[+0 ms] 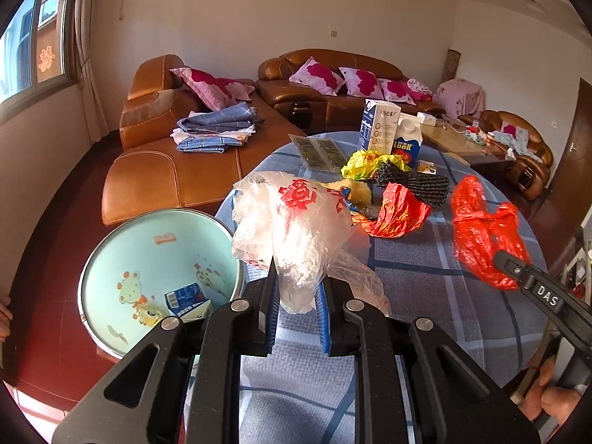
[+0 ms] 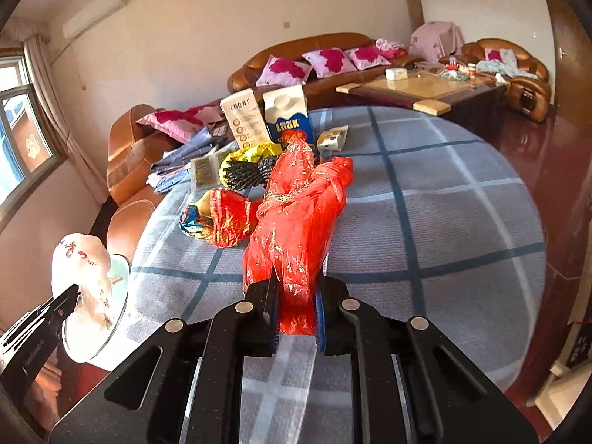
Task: Collect trash
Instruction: 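Carry the white bag with the left tool while the right carries the red bag to the bin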
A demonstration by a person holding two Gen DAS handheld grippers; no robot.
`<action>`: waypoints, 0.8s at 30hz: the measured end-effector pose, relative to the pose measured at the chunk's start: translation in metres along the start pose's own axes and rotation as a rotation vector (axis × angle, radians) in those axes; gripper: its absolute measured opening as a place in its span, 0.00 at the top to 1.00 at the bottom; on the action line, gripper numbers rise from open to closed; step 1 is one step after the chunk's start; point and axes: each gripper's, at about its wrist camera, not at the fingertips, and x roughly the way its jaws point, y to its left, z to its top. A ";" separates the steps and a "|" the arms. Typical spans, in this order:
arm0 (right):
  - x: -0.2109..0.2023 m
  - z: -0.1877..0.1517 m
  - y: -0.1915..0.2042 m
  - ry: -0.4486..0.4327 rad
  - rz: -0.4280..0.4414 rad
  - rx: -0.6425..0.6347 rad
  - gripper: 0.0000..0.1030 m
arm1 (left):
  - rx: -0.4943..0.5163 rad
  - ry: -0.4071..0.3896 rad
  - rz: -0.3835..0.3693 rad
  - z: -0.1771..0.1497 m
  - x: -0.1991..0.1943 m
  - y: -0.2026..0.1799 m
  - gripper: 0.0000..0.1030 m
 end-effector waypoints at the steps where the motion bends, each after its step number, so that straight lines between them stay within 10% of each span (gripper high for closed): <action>1: -0.004 -0.001 0.001 -0.007 -0.001 -0.002 0.85 | 0.000 0.000 0.002 -0.001 -0.002 0.000 0.84; 24: -0.041 -0.017 0.045 -0.037 0.066 -0.109 0.85 | -0.019 -0.034 0.024 -0.011 -0.035 0.018 0.84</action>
